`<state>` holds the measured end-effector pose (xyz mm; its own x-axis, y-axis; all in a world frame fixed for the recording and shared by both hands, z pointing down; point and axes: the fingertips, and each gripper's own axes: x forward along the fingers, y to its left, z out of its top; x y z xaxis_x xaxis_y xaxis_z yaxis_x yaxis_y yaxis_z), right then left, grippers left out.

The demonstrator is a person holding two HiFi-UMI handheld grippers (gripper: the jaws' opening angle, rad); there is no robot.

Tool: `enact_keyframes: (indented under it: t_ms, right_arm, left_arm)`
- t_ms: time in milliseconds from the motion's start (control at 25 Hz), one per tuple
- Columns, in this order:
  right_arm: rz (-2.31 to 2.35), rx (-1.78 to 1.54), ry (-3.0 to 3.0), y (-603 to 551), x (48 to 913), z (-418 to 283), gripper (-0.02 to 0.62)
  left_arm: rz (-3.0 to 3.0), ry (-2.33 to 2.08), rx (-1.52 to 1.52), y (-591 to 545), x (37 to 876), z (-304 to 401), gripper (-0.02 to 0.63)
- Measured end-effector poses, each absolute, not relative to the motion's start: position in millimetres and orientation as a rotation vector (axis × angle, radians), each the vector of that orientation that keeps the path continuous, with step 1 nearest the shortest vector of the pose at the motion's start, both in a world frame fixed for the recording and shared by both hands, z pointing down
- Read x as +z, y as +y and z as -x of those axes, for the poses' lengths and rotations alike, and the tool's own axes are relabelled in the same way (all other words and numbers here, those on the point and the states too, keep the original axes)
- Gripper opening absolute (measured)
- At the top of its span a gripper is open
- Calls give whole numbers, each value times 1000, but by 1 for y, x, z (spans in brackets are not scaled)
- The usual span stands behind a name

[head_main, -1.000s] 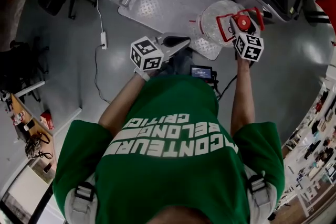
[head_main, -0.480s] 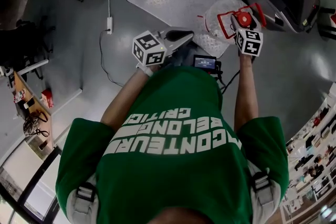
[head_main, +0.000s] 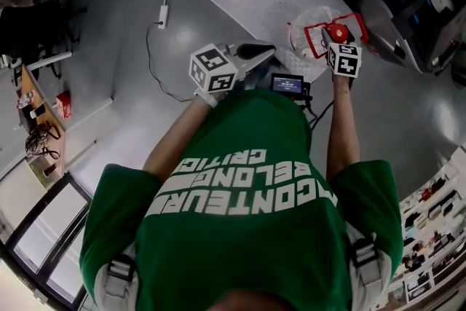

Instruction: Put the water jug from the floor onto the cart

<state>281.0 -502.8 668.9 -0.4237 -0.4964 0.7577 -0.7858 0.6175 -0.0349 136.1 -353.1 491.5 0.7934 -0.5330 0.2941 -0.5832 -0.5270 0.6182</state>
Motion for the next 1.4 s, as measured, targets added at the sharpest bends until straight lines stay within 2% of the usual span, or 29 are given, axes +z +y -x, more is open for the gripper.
enact_keyframes:
  t_ms: [480, 920, 1280, 1400]
  right_arm:
    - [-757, 496, -1972, -500, 753, -247, 304]
    - [-614, 485, -1793, -507, 822, -246, 304]
    - [-517, 529, -1714, -496, 850, -226, 304]
    - [-564, 408, -1682, -517, 856, -240, 304]
  left_arm:
    - [-2146, -972, 70, -359, 493, -105, 9]
    - [-2056, -1095, 26, -361, 498, -90, 9]
    - [-2009, -1135, 12, -357, 500, -77, 9]
    - [-1998, -1150, 11, -359, 500, -77, 9]
